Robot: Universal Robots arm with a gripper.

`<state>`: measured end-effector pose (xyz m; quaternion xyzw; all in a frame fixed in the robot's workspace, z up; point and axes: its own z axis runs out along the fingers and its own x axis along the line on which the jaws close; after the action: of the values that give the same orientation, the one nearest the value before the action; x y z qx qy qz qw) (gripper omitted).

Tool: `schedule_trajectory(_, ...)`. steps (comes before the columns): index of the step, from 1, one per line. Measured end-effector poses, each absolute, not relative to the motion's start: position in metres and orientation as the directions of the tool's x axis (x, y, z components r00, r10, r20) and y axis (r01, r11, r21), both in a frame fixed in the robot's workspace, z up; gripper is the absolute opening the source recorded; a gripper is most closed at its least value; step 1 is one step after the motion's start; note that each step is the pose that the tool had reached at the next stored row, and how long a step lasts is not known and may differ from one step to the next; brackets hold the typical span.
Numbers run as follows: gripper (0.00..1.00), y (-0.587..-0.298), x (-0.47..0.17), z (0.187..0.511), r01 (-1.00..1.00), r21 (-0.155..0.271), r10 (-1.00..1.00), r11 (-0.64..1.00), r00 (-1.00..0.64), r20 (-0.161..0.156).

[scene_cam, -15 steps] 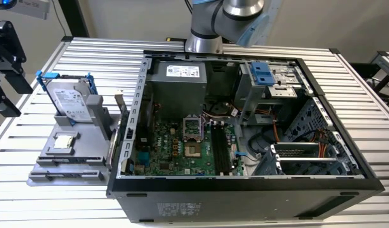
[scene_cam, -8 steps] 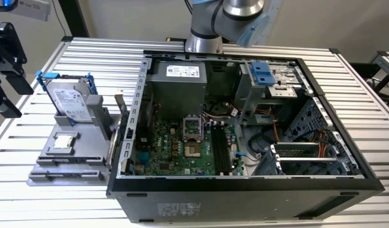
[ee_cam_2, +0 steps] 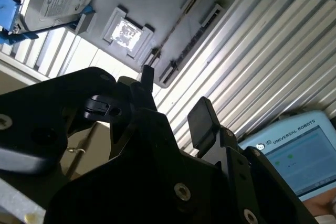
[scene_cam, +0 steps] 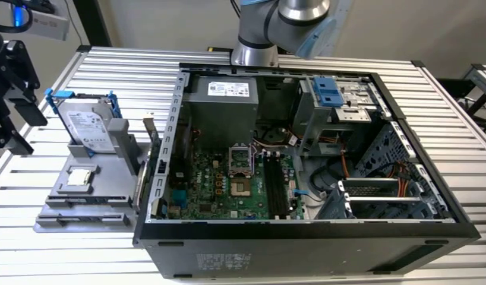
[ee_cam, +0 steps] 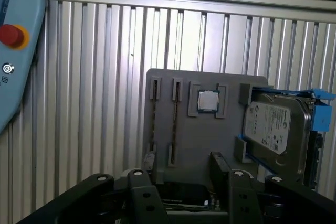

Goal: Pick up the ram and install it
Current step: 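Pick up the ram and move it above insertion slot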

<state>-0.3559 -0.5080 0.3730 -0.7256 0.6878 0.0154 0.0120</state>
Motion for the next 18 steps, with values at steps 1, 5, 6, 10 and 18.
schedule_trajectory(1,1.0,-0.508,-0.356,0.371,-0.999,0.004,-0.998,-0.054,0.053,-0.039)
schedule_trajectory(5,1.0,-0.508,-0.356,0.364,-0.999,0.004,-0.998,-0.053,0.053,-0.039)
schedule_trajectory(6,1.0,-0.508,-0.356,0.362,-0.999,0.004,-0.998,-0.054,0.053,-0.039)
schedule_trajectory(10,1.0,-0.508,-0.356,0.355,-0.999,0.004,-0.998,-0.053,0.053,-0.039)
schedule_trajectory(18,1.0,-0.508,-0.356,0.34,-0.999,0.004,-0.998,-0.052,0.051,-0.039)
